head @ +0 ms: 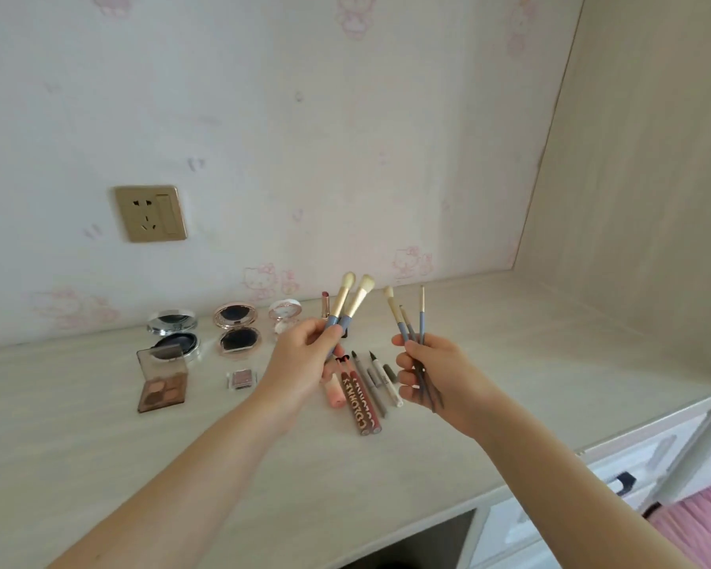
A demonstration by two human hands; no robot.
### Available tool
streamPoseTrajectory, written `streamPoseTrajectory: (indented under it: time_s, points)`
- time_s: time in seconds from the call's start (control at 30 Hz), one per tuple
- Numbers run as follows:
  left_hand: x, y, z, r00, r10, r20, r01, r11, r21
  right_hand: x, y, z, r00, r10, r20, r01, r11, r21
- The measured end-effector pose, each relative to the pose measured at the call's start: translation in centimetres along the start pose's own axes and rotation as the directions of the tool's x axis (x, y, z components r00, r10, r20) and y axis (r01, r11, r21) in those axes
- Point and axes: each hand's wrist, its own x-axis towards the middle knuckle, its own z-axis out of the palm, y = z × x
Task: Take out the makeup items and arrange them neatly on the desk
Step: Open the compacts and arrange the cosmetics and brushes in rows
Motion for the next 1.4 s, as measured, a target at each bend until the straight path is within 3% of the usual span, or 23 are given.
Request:
streamPoseTrajectory:
  time_s: [0.3, 0.43, 0.53, 0.73, 1.0, 1.23, 1.4]
  points:
    - [-5.0, -2.4, -10.1, 0.998, 0.014, -0.060, 0.005, 0.952, 0.306, -1.8, 3.3, 8.6, 0.966, 0.223, 0.134, -0.236, 0.968, 0.087]
    - [-6.2, -3.8, -12.9, 0.996, -0.001, -0.084, 0.033, 0.926, 0.376, -2.2, 4.7, 10.9, 0.943, 0.294, 0.154, -0.302, 0.953, 0.035]
    - [-6.7, -4.9, -14.4, 0.998, 0.004, -0.055, 0.024, 0.861, 0.508, -2.7, 5.3, 12.1, 0.925, 0.329, 0.189, -0.339, 0.940, 0.024]
    - [-6.5, -6.3, -15.8, 0.995, 0.092, 0.036, -0.086, 0.626, 0.775, -3.7, 6.6, 13.5, 0.876, 0.413, 0.248, -0.452, 0.882, 0.130]
    - [-3.2, -7.3, -16.0, 0.988, 0.095, 0.124, -0.156, 0.548, 0.822, -3.9, 8.0, 13.4, 0.831, 0.474, 0.292, -0.540, 0.814, 0.215]
    - [-2.7, -7.8, -15.7, 0.964, 0.150, 0.221, -0.266, 0.471, 0.841, -4.7, 8.2, 14.7, 0.861, 0.434, 0.264, -0.501, 0.813, 0.297]
    - [-2.6, -7.9, -16.3, 0.958, 0.115, 0.264, -0.285, 0.509, 0.812, -4.3, 7.9, 14.6, 0.866, 0.429, 0.259, -0.479, 0.860, 0.178]
